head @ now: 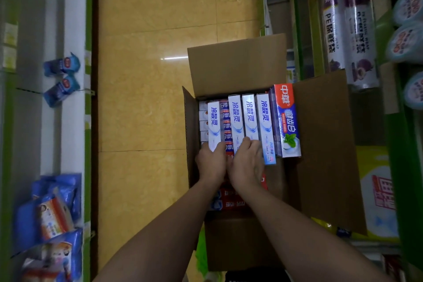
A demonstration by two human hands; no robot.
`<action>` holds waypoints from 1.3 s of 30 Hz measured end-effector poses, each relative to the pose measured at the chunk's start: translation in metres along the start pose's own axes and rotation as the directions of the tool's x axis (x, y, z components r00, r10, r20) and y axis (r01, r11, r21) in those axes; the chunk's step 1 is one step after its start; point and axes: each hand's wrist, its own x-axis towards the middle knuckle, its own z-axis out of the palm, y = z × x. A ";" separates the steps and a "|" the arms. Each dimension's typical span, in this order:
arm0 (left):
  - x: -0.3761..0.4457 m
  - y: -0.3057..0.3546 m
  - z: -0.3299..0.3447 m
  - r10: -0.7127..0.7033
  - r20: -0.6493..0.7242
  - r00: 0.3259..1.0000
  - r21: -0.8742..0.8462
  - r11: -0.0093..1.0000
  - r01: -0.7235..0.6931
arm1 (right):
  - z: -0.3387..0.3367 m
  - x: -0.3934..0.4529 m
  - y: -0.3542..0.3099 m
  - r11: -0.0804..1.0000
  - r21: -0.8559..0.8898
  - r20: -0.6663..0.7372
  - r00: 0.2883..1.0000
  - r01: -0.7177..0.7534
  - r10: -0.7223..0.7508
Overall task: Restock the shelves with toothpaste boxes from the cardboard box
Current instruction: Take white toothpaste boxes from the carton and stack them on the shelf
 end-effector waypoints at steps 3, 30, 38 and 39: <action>-0.003 -0.002 -0.006 0.036 -0.005 0.999 0.028 0.999 -0.036 | 0.004 0.003 -0.004 0.999 -0.047 -0.039 0.999 0.016 -0.018; -0.108 0.062 -0.094 0.356 0.137 0.924 0.109 0.922 -0.371 | -0.108 -0.094 -0.050 0.938 0.346 -0.318 0.943 0.019 0.098; -0.180 0.080 -0.174 0.550 0.236 0.801 0.016 0.822 -0.569 | -0.159 -0.202 -0.071 0.887 0.452 -0.557 0.808 0.097 0.195; -0.191 0.084 -0.181 0.569 0.250 0.783 -0.014 0.811 -0.585 | -0.168 -0.215 -0.071 0.883 0.458 -0.578 0.788 0.101 0.210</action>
